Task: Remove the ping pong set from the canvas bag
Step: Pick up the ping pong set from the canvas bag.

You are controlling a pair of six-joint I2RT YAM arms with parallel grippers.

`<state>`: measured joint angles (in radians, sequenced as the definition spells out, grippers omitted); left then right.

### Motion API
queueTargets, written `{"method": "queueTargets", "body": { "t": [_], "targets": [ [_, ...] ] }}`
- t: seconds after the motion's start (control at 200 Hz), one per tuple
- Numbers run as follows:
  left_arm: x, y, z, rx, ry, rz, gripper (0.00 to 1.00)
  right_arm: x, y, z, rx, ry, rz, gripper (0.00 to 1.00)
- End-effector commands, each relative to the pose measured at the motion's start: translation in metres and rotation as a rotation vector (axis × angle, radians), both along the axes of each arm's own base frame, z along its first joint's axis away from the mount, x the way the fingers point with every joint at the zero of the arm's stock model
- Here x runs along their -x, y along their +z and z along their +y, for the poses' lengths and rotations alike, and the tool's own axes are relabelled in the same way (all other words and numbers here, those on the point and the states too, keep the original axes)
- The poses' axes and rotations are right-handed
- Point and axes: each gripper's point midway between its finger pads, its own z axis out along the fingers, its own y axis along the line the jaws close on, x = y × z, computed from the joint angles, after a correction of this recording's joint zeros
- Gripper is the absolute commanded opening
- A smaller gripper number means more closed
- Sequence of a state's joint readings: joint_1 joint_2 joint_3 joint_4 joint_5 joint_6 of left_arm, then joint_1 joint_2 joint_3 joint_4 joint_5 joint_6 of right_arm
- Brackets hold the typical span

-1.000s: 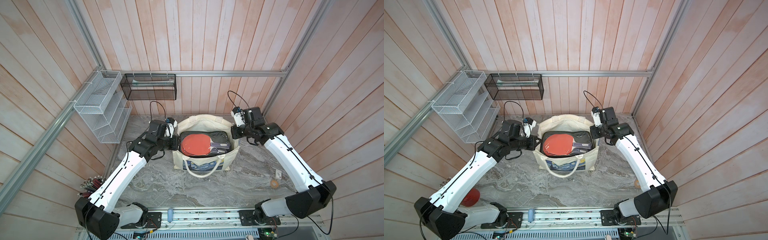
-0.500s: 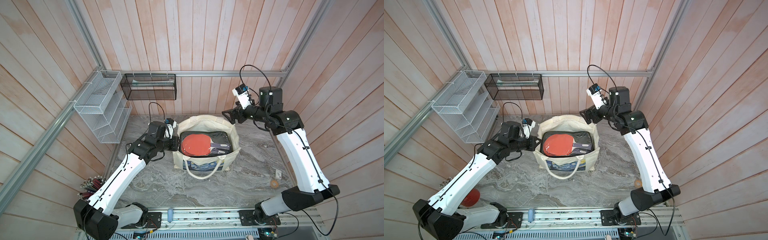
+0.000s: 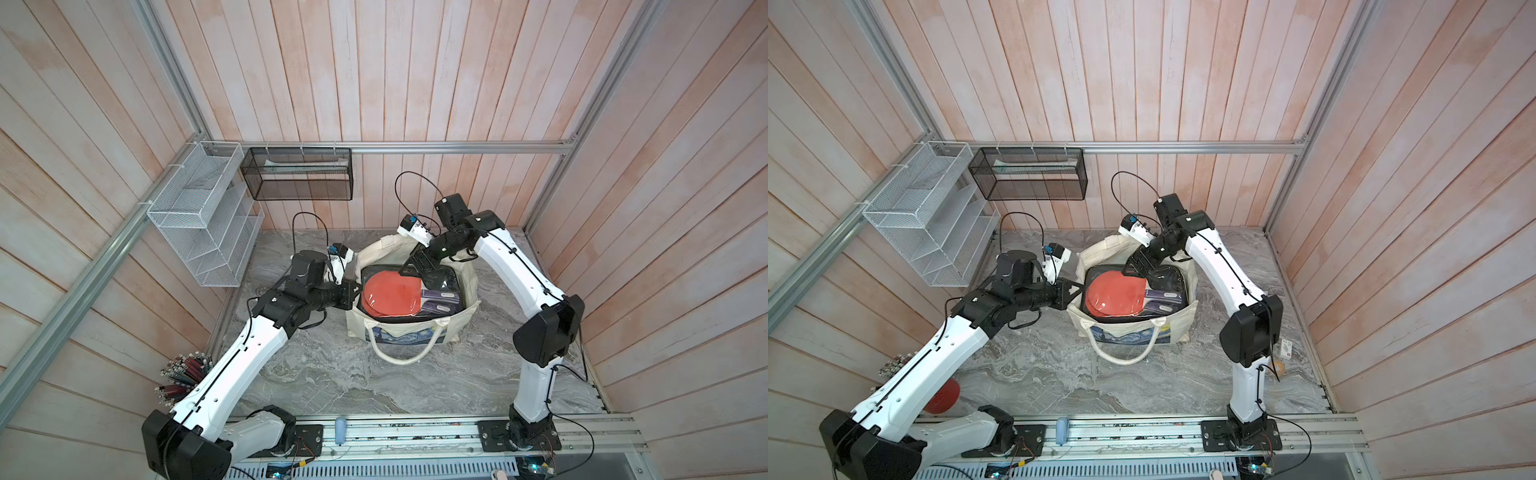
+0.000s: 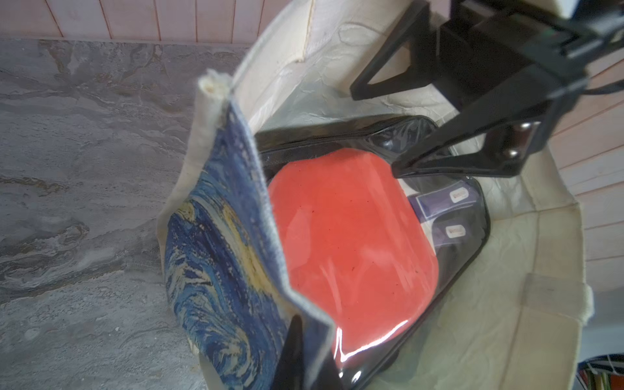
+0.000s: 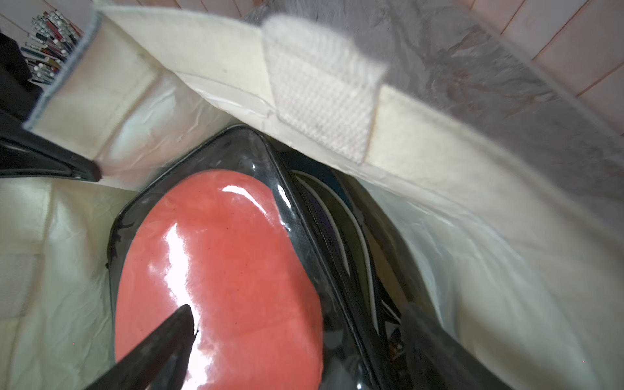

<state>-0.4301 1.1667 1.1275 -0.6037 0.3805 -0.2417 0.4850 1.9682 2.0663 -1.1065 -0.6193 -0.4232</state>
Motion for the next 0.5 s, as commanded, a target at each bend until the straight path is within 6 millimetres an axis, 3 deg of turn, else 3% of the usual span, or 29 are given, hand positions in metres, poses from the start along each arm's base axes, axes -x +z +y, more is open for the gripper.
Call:
{"method": "queueTargets", "body": {
  "t": [0.0,0.2,0.385,0.495],
  "targets": [
    [0.016,0.006,-0.011,0.048,-0.107,-0.018,0.00,0.017,-0.005,0.004,0.007,0.056,0.043,0.96],
    [0.028,-0.020,-0.006,0.019,-0.102,0.049,0.00,0.046,-0.029,0.011,0.006,0.122,0.138,0.96],
    [0.022,-0.021,-0.004,0.012,-0.087,0.024,0.00,0.085,-0.064,0.013,0.048,0.169,0.253,0.94],
    [0.015,-0.019,-0.001,0.001,-0.070,0.004,0.00,0.098,-0.063,0.012,0.022,0.188,0.281,0.92]
  ]
}}
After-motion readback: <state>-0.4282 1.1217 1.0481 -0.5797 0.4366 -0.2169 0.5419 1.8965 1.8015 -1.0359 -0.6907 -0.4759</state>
